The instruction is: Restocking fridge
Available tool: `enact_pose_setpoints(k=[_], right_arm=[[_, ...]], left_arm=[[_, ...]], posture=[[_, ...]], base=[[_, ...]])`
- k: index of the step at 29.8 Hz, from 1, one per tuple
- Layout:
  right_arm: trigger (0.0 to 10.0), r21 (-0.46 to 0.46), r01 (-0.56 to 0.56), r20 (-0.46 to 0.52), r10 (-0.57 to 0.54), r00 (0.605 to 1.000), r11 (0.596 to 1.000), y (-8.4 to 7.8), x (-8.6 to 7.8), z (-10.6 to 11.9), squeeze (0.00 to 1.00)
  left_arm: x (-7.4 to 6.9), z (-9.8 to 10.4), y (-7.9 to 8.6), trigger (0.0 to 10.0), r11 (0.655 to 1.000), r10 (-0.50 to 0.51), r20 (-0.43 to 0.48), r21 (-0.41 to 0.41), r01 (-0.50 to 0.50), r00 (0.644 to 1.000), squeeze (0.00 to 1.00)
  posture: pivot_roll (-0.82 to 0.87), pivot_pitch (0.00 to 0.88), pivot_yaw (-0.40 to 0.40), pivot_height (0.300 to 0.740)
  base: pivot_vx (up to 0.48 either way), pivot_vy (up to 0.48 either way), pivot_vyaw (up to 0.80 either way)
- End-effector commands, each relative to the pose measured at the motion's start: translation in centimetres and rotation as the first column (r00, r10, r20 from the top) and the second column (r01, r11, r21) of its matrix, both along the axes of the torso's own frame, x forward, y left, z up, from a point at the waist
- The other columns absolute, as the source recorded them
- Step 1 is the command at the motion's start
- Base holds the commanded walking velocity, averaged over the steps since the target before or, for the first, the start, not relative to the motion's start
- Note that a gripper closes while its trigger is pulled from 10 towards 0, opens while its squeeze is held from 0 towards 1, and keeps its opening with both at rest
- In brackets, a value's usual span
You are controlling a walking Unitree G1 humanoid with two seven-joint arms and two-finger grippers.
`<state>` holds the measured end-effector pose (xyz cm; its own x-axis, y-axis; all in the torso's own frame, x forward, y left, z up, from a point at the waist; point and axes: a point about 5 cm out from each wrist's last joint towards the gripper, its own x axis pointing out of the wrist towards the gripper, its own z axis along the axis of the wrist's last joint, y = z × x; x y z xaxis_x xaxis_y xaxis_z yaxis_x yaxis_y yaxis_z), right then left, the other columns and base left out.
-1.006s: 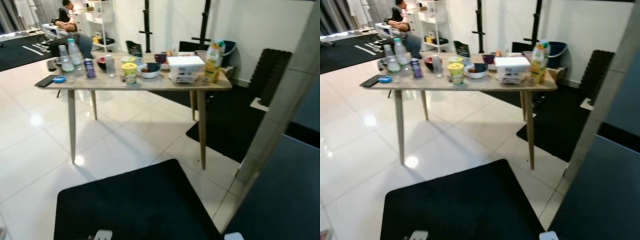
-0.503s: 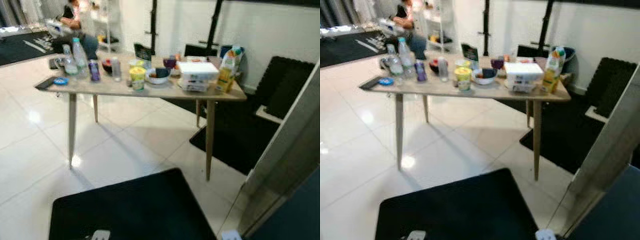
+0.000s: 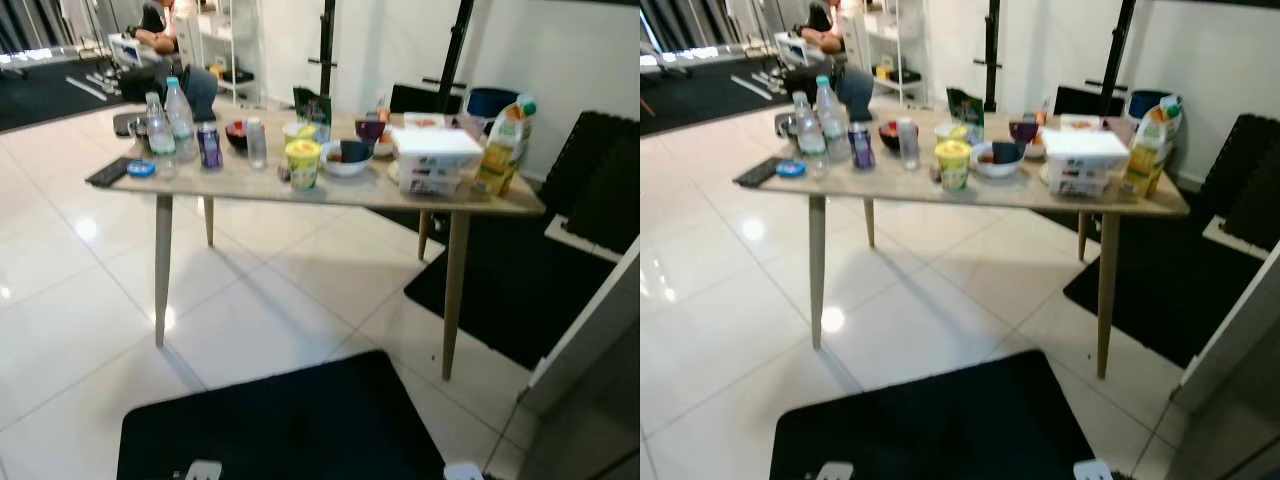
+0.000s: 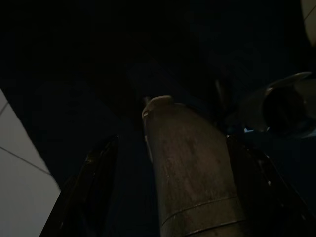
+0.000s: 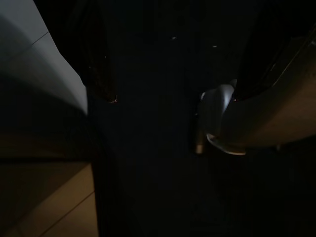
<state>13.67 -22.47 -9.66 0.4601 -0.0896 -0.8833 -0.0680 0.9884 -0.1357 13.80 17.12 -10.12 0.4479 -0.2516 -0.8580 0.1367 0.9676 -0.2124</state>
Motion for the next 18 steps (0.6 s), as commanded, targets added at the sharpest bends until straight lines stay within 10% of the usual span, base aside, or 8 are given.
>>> enact_pose_setpoints(k=[1, 18], right_arm=[[10.0, 0.004, 0.022, -0.016, -0.022, 1.0, 1.0, -0.13, -0.5, -0.16, 0.0], [10.0, 0.003, 0.025, -0.011, -0.025, 1.0, 1.0, -0.17, -0.28, -0.08, 0.0]], left_arm=[[-0.4, -0.14, 0.22, 10.0, 1.0, -0.01, -0.018, 0.011, 0.01, 1.0, 0.0], [-0.19, -0.08, 0.09, 10.0, 1.0, -0.017, -0.013, 0.009, 0.017, 1.0, 0.0]], posture=[[-0.07, 0.014, 0.015, 0.74], [-0.07, 0.012, 0.012, 0.74]], base=[[0.0, 0.0, -0.55], [0.0, 0.0, -0.19]])
